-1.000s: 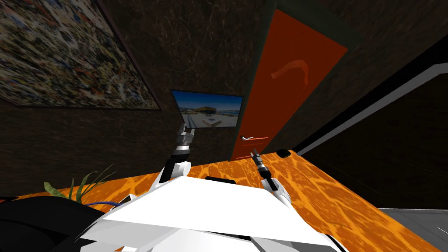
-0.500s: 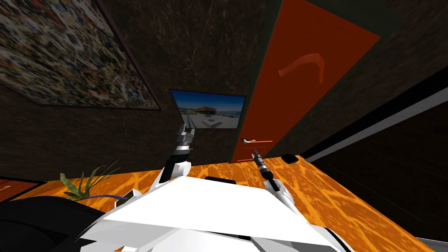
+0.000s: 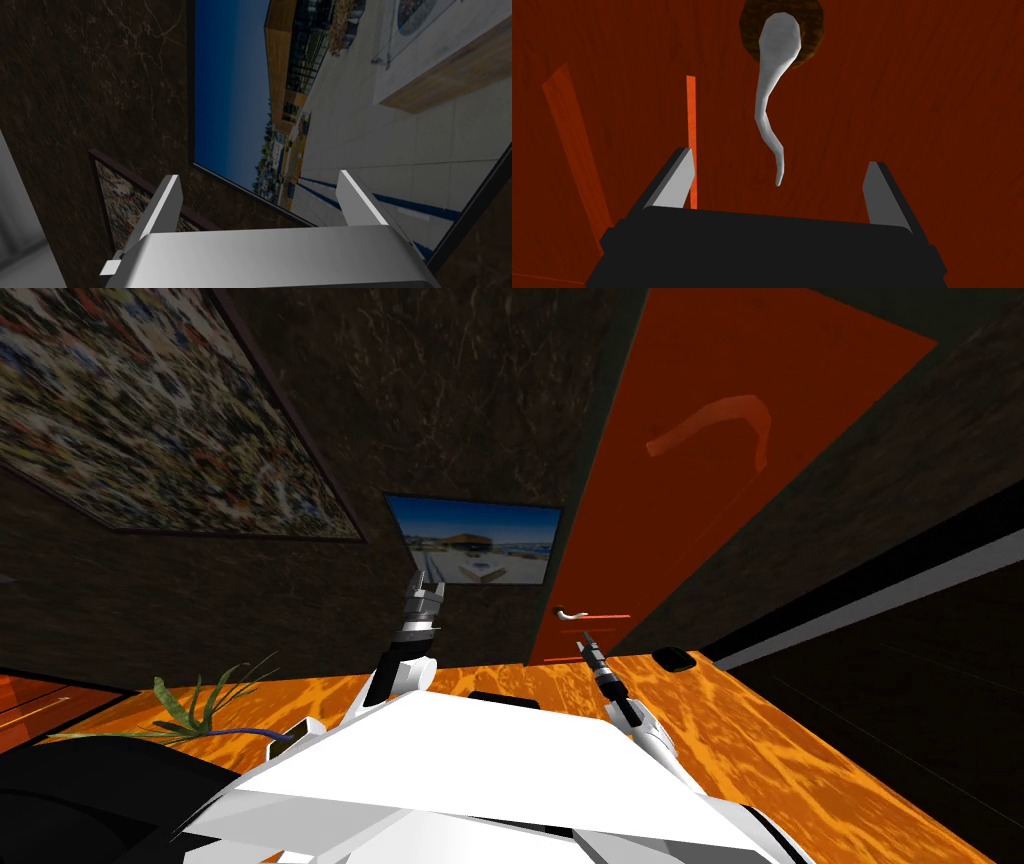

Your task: Pull the door open

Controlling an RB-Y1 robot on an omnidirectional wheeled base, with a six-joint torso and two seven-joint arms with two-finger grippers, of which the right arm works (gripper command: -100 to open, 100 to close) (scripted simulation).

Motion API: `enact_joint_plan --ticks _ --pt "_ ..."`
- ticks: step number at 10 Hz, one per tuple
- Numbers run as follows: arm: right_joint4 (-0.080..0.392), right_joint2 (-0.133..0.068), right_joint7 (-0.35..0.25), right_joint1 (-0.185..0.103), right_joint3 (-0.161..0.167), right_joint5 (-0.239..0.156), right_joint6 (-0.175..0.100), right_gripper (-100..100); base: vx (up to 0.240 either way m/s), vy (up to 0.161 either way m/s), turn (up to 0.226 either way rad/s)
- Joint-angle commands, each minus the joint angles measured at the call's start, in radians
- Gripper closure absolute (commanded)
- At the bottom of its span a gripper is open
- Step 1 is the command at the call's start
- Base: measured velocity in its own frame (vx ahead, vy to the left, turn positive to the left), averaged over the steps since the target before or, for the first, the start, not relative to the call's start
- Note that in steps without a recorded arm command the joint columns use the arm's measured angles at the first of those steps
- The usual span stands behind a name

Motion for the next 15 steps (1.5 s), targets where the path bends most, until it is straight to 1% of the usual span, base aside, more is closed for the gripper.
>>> enact_joint_plan --ticks 1,3,4,6,7,8,13,14,15 --pt "0.019 -0.002 0.007 -0.005 -0.011 -0.01 -0.004 -100 0.177 0.044 0.177" --pt "0.035 -0.004 0.015 -0.005 -0.026 -0.024 -0.005 -100 0.189 0.012 0.144" --pt "0.051 -0.007 0.023 -0.005 -0.041 -0.037 -0.006 -100 0.199 0.017 0.249" --pt "0.068 -0.009 0.031 -0.005 -0.057 -0.052 -0.007 -100 0.199 0.009 0.177" --pt "0.083 -0.01 0.029 -0.015 -0.052 -0.048 -0.018 -100 0.08 -0.002 0.02" --pt "0.083 -0.01 0.029 -0.015 -0.052 -0.048 -0.018 100 -0.008 0.0 -0.016" --pt "0.083 -0.01 0.029 -0.015 -0.052 -0.048 -0.018 100 -0.015 -0.002 0.0" --pt "0.088 -0.021 0.015 -0.001 -0.052 -0.038 -0.041 100 -0.097 -0.07 0.183" --pt "0.089 -0.024 0.01 0.003 -0.052 -0.035 -0.049 100 -0.151 -0.087 0.151"
